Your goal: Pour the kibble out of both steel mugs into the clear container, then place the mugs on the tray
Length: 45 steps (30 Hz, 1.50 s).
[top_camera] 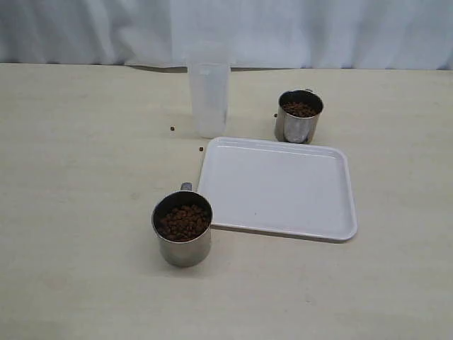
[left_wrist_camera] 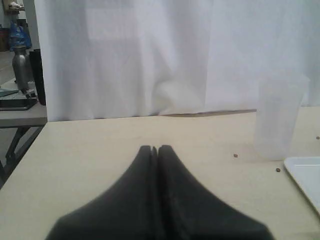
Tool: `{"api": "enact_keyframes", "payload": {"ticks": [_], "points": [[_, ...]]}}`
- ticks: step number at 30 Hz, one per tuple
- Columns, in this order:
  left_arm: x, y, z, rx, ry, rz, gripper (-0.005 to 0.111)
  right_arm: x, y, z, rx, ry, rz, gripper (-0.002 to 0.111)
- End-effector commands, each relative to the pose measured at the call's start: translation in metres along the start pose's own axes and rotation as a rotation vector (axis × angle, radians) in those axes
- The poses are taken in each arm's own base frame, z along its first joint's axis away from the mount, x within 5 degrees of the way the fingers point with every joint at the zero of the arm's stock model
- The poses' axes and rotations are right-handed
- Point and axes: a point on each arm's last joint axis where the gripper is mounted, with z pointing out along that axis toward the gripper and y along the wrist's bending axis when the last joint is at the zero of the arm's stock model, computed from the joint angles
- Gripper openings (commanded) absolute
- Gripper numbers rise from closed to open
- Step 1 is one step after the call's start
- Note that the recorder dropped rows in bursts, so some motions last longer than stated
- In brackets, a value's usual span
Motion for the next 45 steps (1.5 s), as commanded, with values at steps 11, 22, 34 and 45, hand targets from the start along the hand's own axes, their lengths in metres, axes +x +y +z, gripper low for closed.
{"api": "enact_keyframes", "payload": {"ticks": [11, 22, 34, 45], "points": [[0.0, -0.001, 0.0, 0.01, -0.01, 0.0, 0.0, -0.003, 0.0, 0.0, 0.0, -0.048, 0.025, 0.005], [0.0, -0.001, 0.0, 0.01, -0.011, 0.0, 0.0, -0.014, 0.0, -0.001, 0.0, -0.17, 0.059, 0.005], [0.0, -0.001, 0.0, 0.01, -0.011, 0.0, 0.0, -0.015, 0.001, -0.001, -0.041, -0.175, 0.318, 0.005], [0.0, -0.001, 0.0, 0.01, -0.011, 0.0, 0.0, -0.024, -0.001, -0.003, -0.04, -0.275, 0.414, 0.005]]}}
